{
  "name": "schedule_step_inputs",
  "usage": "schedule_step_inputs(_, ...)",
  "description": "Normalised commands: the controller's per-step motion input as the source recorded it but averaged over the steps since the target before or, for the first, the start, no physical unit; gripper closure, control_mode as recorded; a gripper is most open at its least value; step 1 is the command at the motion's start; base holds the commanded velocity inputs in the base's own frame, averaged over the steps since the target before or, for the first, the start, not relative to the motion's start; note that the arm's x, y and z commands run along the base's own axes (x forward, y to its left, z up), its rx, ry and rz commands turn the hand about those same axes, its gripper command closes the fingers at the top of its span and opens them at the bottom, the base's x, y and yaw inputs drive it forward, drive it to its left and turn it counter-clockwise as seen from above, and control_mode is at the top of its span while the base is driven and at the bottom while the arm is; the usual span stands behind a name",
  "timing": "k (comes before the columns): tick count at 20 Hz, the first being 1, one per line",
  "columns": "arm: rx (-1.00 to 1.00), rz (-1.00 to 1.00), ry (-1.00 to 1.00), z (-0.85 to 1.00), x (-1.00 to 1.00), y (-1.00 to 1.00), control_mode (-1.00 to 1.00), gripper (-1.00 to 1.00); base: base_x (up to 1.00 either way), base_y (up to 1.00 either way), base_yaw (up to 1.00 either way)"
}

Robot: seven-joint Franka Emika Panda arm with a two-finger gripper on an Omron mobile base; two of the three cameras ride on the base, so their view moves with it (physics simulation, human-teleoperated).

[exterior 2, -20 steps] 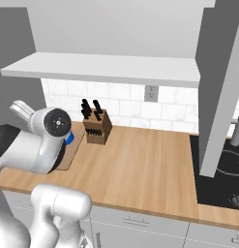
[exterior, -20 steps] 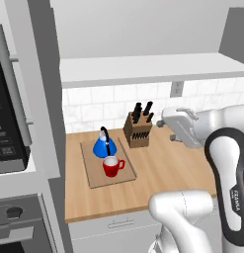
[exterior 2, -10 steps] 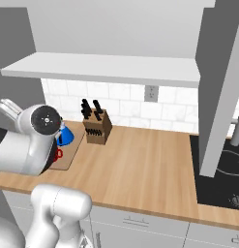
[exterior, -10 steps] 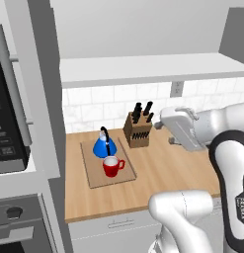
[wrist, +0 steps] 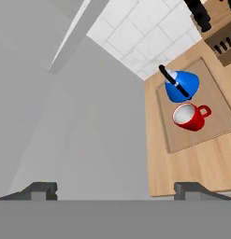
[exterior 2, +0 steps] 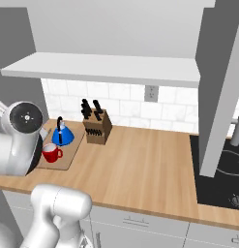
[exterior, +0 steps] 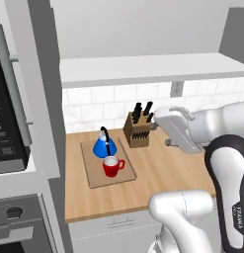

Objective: Pick the kettle from the counter and place it on the tray. Then pick the mug from the cabinet and place it on the tray. Then close the cabinet doors.

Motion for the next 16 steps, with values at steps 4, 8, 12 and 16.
schedule_step_inputs(4, -0.01, -0.61, -0.07, 0.00, -0.19, -0.33, -1.00, -1.00, 0.00, 0.00, 0.00)
schedule_step_inputs(8, 0.08, -0.60, -0.01, 0.09, -0.09, -0.50, -1.00, -1.00, 0.00, 0.00, 0.00)
schedule_step_inputs(12, 0.19, -0.50, 0.00, 0.18, -0.13, -0.60, -1.00, -1.00, 0.00, 0.00, 0.00)
schedule_step_inputs(16, 0.22, -0.34, 0.00, 0.13, -0.08, -0.82, -1.00, -1.00, 0.00, 0.00, 0.00)
